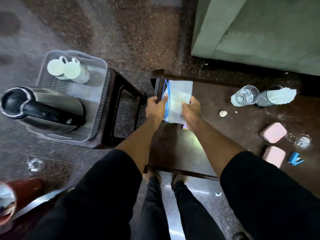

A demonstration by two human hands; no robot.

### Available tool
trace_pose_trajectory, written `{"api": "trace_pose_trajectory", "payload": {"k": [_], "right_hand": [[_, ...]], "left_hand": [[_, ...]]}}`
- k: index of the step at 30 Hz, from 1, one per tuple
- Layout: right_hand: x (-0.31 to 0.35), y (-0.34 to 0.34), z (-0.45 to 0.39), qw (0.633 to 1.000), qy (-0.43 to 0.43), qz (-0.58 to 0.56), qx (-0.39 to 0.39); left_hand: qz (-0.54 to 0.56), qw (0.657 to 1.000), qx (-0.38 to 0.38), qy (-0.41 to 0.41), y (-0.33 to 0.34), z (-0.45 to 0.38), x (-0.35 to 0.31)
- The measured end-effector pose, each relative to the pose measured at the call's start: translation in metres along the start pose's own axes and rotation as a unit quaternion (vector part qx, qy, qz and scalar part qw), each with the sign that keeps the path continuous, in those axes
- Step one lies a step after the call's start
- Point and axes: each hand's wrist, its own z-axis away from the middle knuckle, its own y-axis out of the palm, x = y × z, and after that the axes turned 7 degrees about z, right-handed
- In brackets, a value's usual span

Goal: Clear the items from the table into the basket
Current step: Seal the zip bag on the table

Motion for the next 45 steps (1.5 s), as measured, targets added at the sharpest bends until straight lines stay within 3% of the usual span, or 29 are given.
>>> {"api": "trace_pose_trajectory", "payload": {"k": [3, 8, 12, 20, 24, 29, 32, 37, 42, 45], "right_hand": [[0.006, 0.021, 0.029, 0.999, -0.023, 0.012, 0.025], [0.038, 0.058, 0.072, 0.986, -0.115, 0.105, 0.054], [0.068, 0.098, 0.099, 0.978, -0.148, 0.128, 0.075], [0.126, 0.173, 0.139, 0.961, -0.189, 0.192, 0.056], [0.150, 0.204, 0.147, 0.961, -0.202, 0.181, 0.054], [0.162, 0.235, 0.136, 0.929, -0.242, 0.271, 0.074], [0.161, 0.243, 0.119, 0.865, -0.283, 0.402, 0.095], [0.150, 0.250, 0.095, 0.770, -0.343, 0.535, 0.062], [0.146, 0.269, 0.081, 0.601, -0.485, 0.634, 0.034], [0.142, 0.276, 0.075, 0.583, -0.467, 0.663, 0.050]], "left_hand": [[-0.075, 0.996, 0.011, 0.055, -0.036, 0.004, -0.009], [-0.091, 0.991, -0.003, 0.096, -0.096, 0.019, -0.025], [-0.214, 0.959, -0.090, 0.163, -0.145, 0.019, -0.046], [-0.265, 0.922, -0.157, 0.236, -0.230, -0.009, -0.087], [-0.356, 0.893, -0.107, 0.254, -0.256, -0.033, -0.091], [-0.459, 0.868, -0.055, 0.179, -0.266, -0.067, -0.085], [-0.495, 0.857, -0.007, 0.142, -0.268, -0.086, -0.081], [-0.554, 0.815, 0.029, 0.167, -0.262, -0.108, -0.078], [-0.625, 0.763, 0.005, 0.167, -0.254, -0.120, -0.075], [-0.669, 0.726, -0.004, 0.162, -0.250, -0.123, -0.072]]}}
